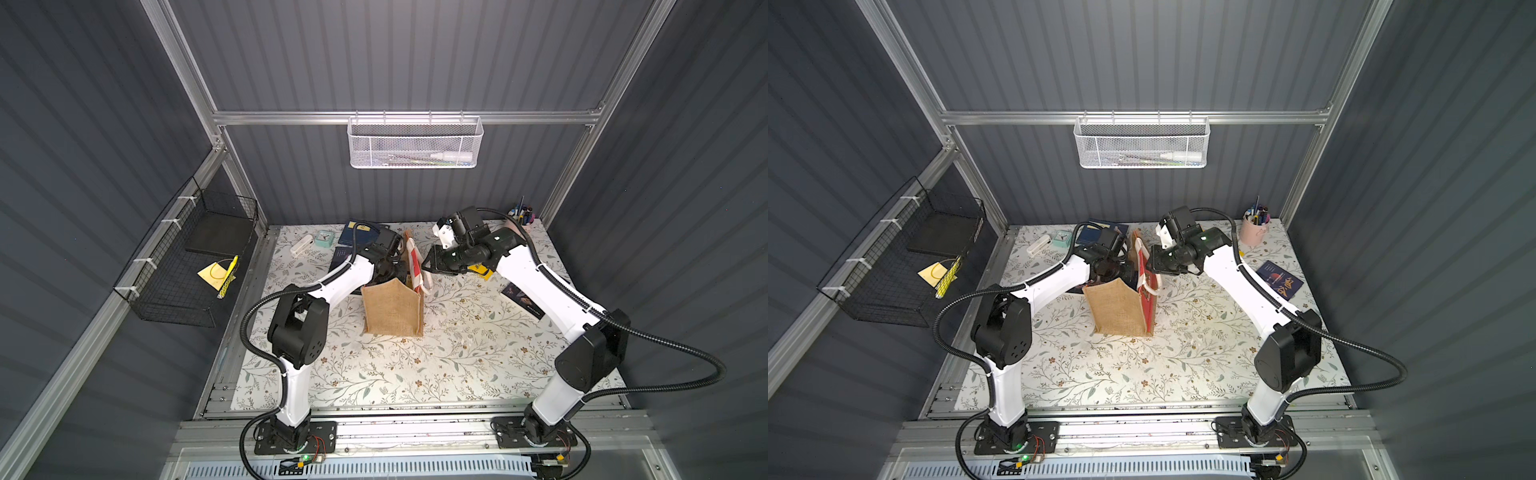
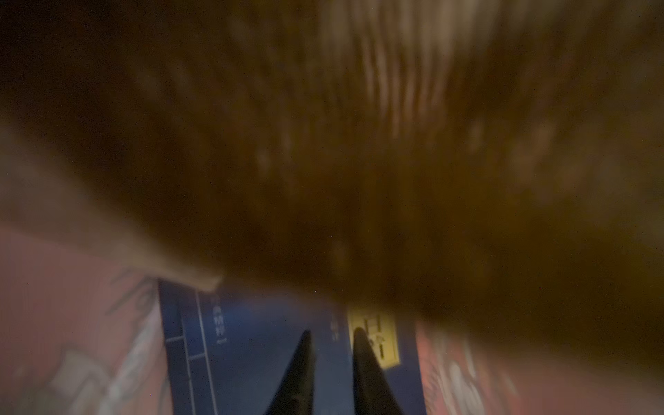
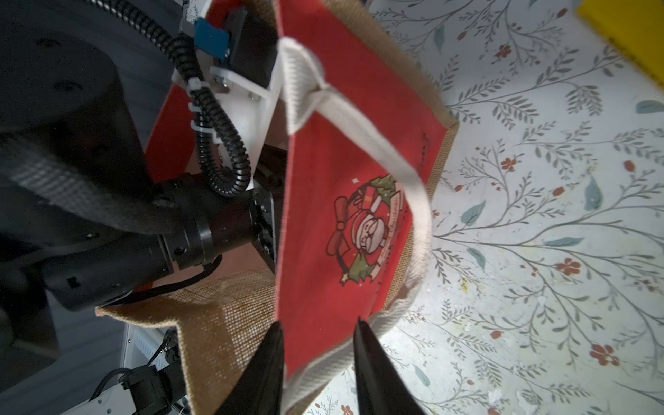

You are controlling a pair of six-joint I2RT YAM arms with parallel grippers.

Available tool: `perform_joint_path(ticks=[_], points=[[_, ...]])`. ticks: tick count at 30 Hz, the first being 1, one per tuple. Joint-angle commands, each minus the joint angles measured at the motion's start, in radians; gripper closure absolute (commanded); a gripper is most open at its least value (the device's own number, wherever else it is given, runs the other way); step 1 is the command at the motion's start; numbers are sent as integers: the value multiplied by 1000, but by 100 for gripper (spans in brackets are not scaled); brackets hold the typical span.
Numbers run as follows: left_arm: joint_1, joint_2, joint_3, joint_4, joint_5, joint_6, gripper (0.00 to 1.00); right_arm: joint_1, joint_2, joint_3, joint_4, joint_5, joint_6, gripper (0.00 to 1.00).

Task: Put the books into the canvas bag
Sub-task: Place the book in the canvas bag.

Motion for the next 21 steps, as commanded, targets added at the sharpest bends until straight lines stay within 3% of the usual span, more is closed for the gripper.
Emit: perform_joint_path(ticks=[1,6,11,17,21], points=[[3,55,-23,-104,-27,3,68,-47,-39,3,-15,28,-37,58],[3,-29,33,-152,-57,28,55,-151,-50,-67,49,84,-90,40],[3,-155,95,-177,-71,35,49,-220,32,-59,66,147,-174,32],[-14,-275,93,-108,-38,9,47,-285,219,79,60,174,-243,26],[-81,-294,130,-93,-101,36,47,-335,356,200,39,191,-261,24]])
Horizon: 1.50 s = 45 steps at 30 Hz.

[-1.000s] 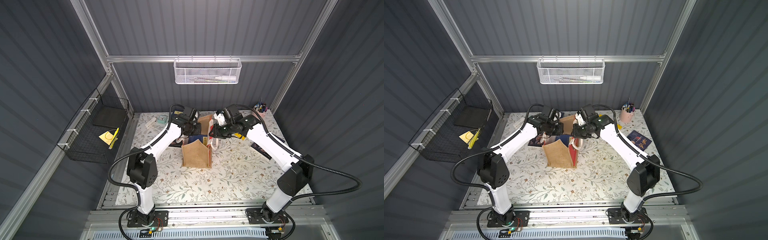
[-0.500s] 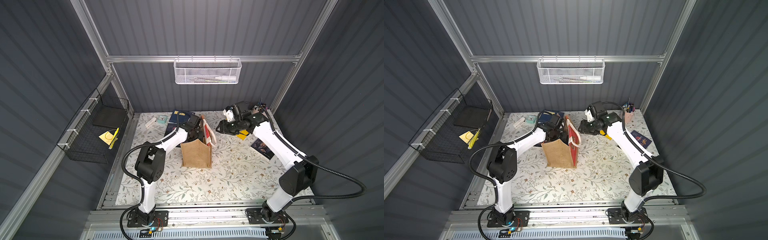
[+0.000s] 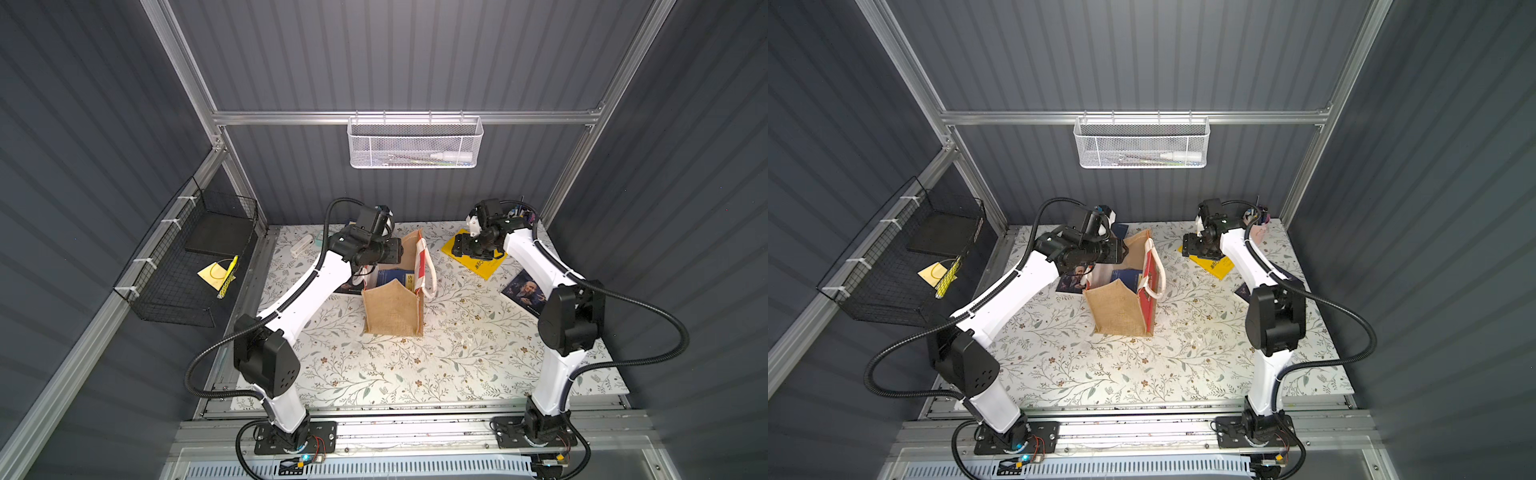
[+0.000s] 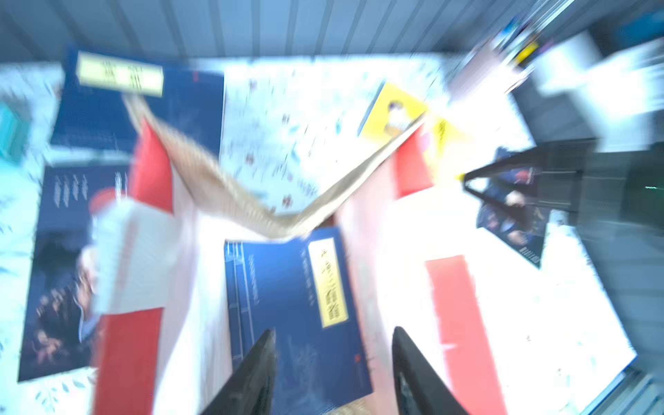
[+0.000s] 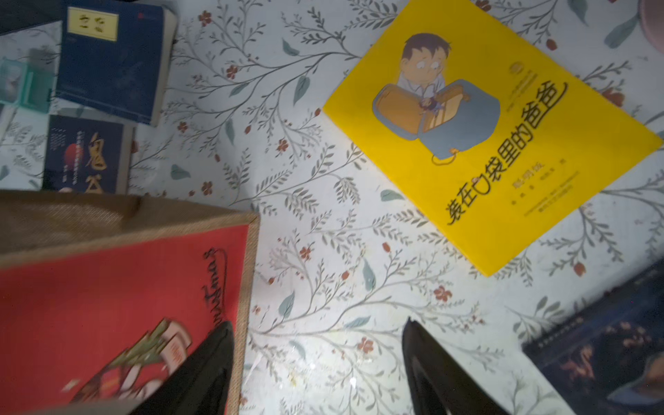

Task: Put the books into the canvas bag
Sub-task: Place the book in the canvas bag, then move the book to the center of the board.

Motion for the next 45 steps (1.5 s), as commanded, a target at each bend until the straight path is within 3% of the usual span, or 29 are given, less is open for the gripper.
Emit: perform_joint_path(ticks=[1,7,18,24,34,45], points=[[-66,-3,37,13,-54,22,47,-46,77,102,-24,41,-47,23],[-147,67,119,68,-64,88,47,-97,250,280,-25,105,-88,20],[-205,477,423,73,109,101,47,-192,518,575,12,94,-52,17],[-205,632,531,65,136,97,46,-227,673,772,-62,50,-37,16],[-163,749,592,64,154,11,43,-242,694,758,-124,-48,-49,20],[-64,849,561,81,116,-177,38,-161,491,366,-117,-86,-56,28]])
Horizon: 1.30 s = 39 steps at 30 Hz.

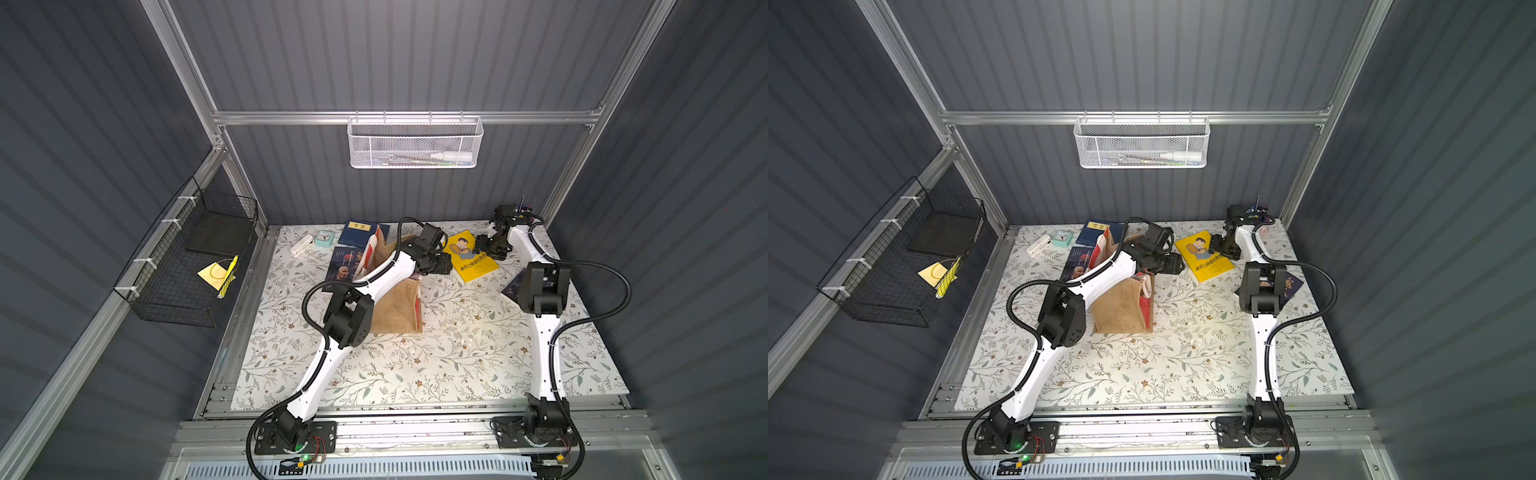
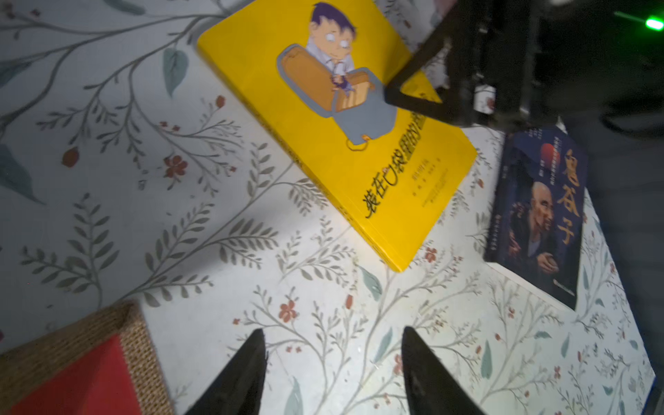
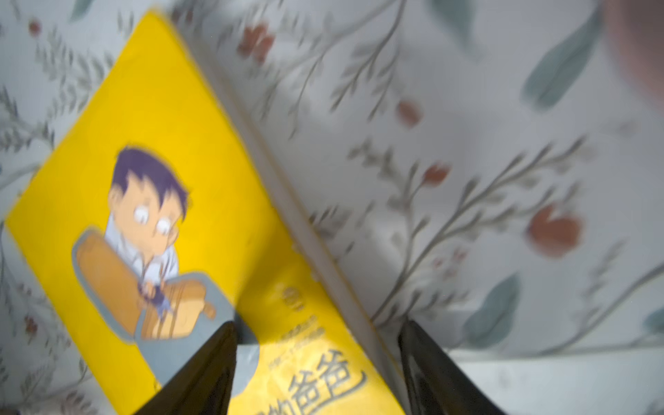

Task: Put the books into the canvas bag
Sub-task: Move the book to the center of the board.

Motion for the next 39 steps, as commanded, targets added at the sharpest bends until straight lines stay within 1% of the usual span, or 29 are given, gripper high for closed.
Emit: perform_joint_path(ticks=[1,3,7,10,14,16,18,23,24,30,32,36,37,39], points=[[29,53,-8,-6,-40,-85,38,49,-65,-121,-21,-40,1,28],[34,78,-5,13,-67,-120,37,60,-93,-174,-11,-43,4,29],[37,133,26,81,-48,-180,36,75,-140,-246,-11,-54,10,32],[38,171,32,146,-15,-219,35,80,-184,-318,10,-52,10,33],[41,230,57,181,18,-262,35,80,-220,-379,34,-83,24,36],[40,248,56,192,54,-286,36,80,-227,-395,35,-102,33,38],[38,242,25,216,98,-305,37,81,-239,-417,39,-123,41,40],[0,121,-171,311,142,-274,42,100,-323,-563,93,-133,58,44],[-8,94,-204,320,150,-267,43,104,-344,-599,101,-168,61,44],[-76,-91,-451,364,216,-270,45,126,-537,-900,178,-225,107,44],[-110,-169,-542,378,211,-269,45,144,-621,-1003,179,-226,115,44],[-175,-295,-653,372,198,-263,45,180,-790,-1175,169,-223,133,43],[-193,-322,-673,360,155,-257,45,184,-836,-1215,158,-217,141,43],[-228,-369,-701,340,127,-255,46,185,-914,-1265,125,-205,147,40]])
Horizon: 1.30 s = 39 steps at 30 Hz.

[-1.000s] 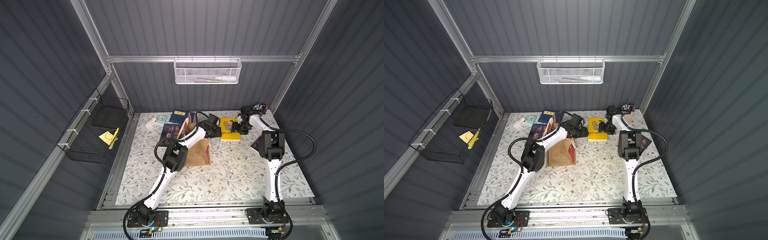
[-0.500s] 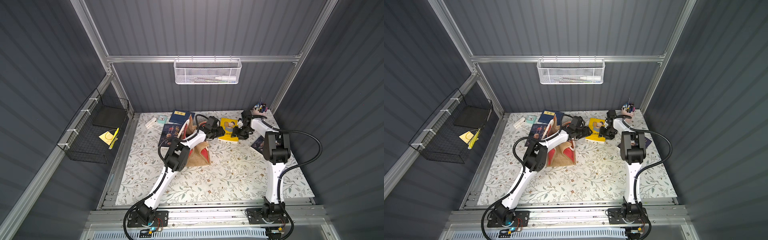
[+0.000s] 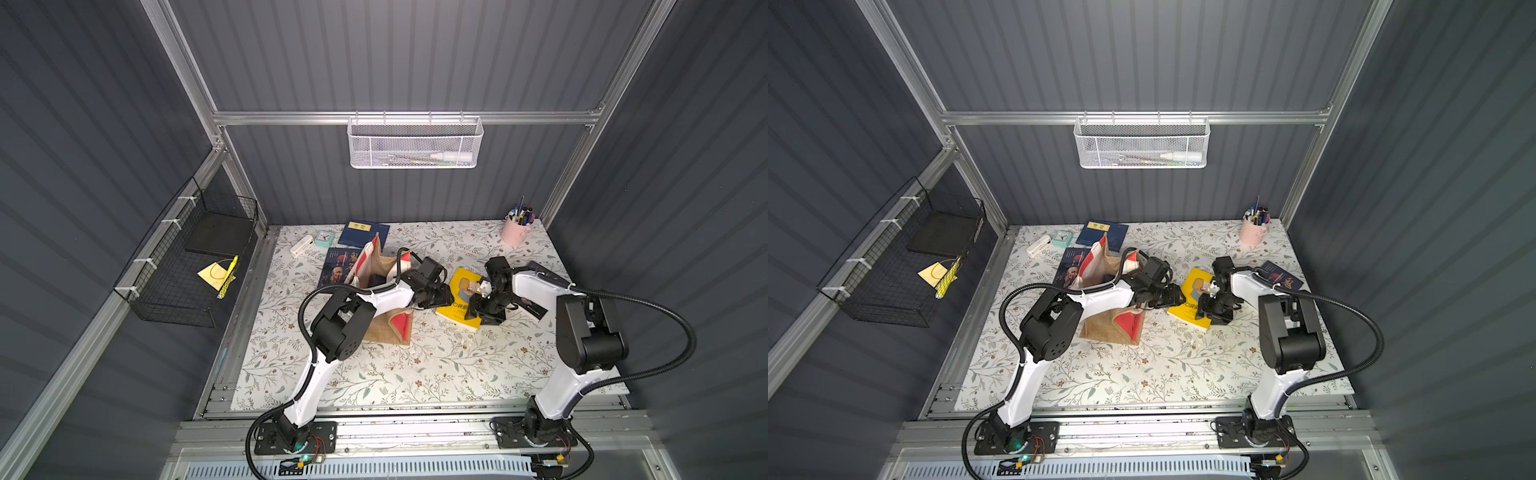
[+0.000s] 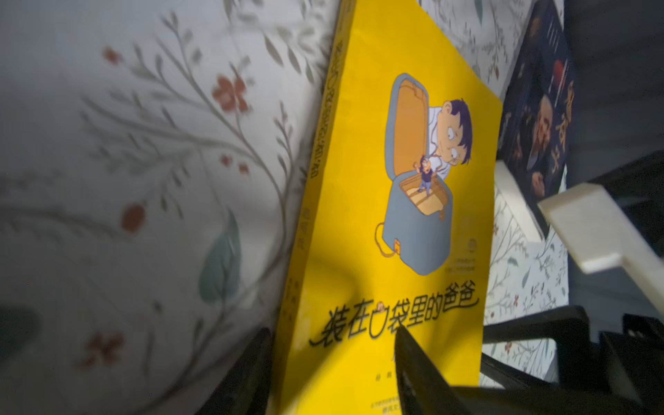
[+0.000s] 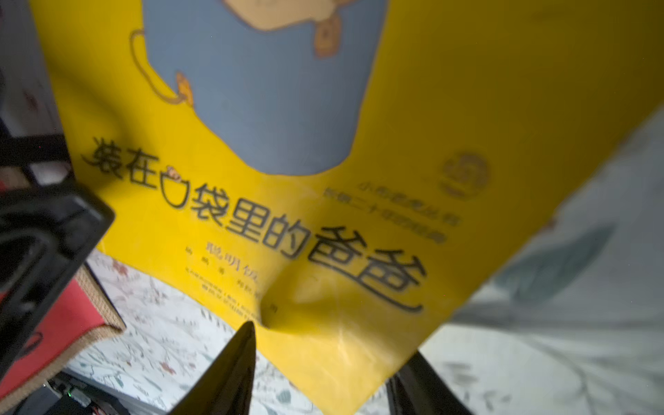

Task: Put the books into the canvas bag
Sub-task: Move the book to the center of the board, then pick up the book from the center of the board.

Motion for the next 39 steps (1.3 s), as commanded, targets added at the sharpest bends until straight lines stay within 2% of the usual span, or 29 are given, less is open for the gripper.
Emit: perform_joint_path(ticks=[1,4,9,12,14,16,18,24,29,35,39], points=[[-95,-103,-42,-23,20,7,46,21,-124,-45,-26,-42,16,39],[-143,-168,-73,-58,-45,7,46,9,-229,-71,-81,48,10,35],[-177,-232,-70,-165,-141,35,46,-86,-292,-84,-105,71,1,31],[-175,-228,-1,-302,-226,91,43,-149,-302,-90,-94,29,5,31],[-176,-212,73,-414,-322,116,38,-166,-302,-80,-93,25,1,30],[-175,-205,117,-469,-384,140,35,-175,-290,-66,-95,25,-7,25],[-175,-207,135,-481,-415,144,32,-182,-272,-52,-94,22,-17,25],[-175,-132,231,-480,-368,100,29,-188,-187,-49,-22,35,-9,29],[-171,-22,311,-468,-343,80,27,-187,-144,-74,61,33,34,40],[-126,19,241,-331,-231,36,22,-187,-112,-70,75,53,45,50],[-101,34,197,-255,-161,6,22,-187,-82,-67,69,66,25,52]])
